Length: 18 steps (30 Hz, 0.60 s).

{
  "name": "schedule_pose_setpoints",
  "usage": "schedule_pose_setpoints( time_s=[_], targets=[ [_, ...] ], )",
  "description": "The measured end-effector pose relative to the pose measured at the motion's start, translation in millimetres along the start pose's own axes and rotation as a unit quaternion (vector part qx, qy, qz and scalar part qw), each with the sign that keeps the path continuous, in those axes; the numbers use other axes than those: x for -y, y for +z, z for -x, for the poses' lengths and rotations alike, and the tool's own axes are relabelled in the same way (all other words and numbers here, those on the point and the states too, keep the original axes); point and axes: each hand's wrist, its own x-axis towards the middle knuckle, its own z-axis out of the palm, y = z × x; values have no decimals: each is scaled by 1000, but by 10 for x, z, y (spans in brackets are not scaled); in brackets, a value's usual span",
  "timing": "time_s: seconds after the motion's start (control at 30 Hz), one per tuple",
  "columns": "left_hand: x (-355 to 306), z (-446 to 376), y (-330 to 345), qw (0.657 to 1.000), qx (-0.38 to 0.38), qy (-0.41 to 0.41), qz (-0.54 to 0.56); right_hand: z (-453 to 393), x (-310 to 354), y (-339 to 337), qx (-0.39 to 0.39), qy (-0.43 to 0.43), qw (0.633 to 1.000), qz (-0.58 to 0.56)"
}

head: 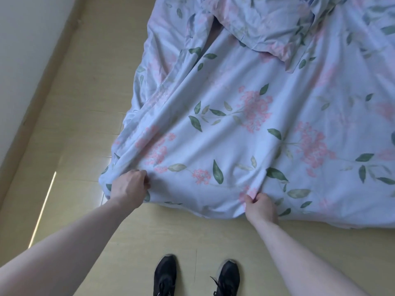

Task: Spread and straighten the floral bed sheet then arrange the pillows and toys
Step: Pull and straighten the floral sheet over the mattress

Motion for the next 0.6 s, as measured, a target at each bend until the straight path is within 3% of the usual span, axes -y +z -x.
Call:
schedule_pose_setpoints(
  time_s=[0.2,0.33,0.43,0.53,0.6],
  targets=[
    [45,68,-6,998,-17,33,-50,189,-167,-139,-22,-137,984,116],
    [205,392,-63,996,-53,70,-2,372,-356,-330,-42,-205,973,100],
    [161,542,-59,995,-7,92,38,328,-452,-479,-17,-214,964,154],
    [182,309,-201,987,71,71,123,205,-296,-546,54,-197,948,243],
    [254,66,-333,977,44,-15,210,141,-73,-506,68,-201,932,293]
  ],
)
